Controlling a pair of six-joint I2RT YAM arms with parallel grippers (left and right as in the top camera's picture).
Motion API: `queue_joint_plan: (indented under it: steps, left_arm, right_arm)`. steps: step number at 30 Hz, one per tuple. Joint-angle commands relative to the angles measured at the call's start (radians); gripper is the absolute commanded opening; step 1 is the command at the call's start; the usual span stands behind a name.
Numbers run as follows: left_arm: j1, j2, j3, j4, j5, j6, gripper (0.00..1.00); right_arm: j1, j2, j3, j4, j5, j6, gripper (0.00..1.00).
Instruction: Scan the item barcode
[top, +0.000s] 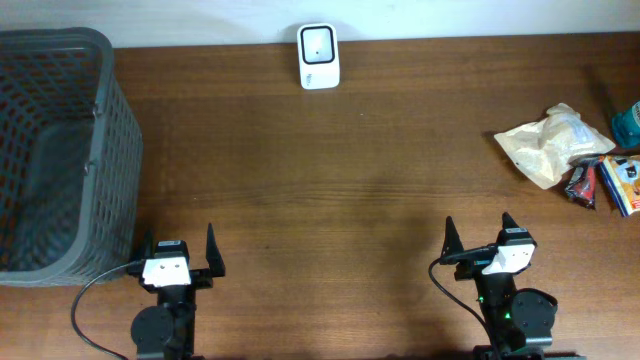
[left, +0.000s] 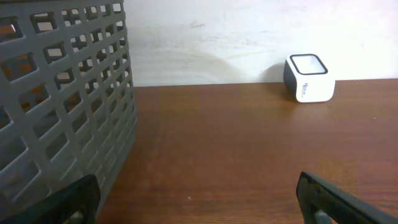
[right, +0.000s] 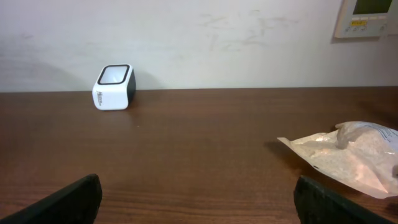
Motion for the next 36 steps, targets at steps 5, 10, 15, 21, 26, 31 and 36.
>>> queue_joint_plan:
  steps: [5, 10, 15, 21, 26, 31, 36]
  left_arm:
    - [0.005, -0.01, -0.007, 0.001, -0.008, -0.06, 0.99]
    - [0.005, -0.01, -0.007, 0.001, -0.011, -0.06, 0.99]
    - [0.005, -0.01, -0.007, 0.0, -0.008, -0.049, 0.99]
    - [0.005, -0.01, -0.007, 0.002, 0.007, -0.014, 0.99]
    - [0.005, -0.009, -0.007, 0.002, 0.007, -0.014, 0.99]
    - [0.005, -0.009, -0.007, 0.003, 0.007, -0.014, 0.99]
    - [0.005, -0.009, -0.007, 0.003, 0.007, -0.014, 0.99]
  right_arm:
    - [0.008, -0.008, -0.008, -0.002, 0.009, -0.007, 0.98]
    - [0.008, -0.008, -0.008, -0.002, 0.009, -0.007, 0.98]
    - [0.008, -0.008, -0.008, -0.002, 0.009, -0.007, 0.98]
    - [0.008, -0.008, -0.008, -0.002, 0.009, -0.007, 0.98]
    - [0.008, -0.008, -0.008, -0.002, 0.009, -0.007, 0.98]
    - [0.008, -0.008, -0.008, -0.002, 0.009, -0.007, 0.98]
    - [0.008, -0.008, -0.008, -0.002, 0.009, -0.007, 0.98]
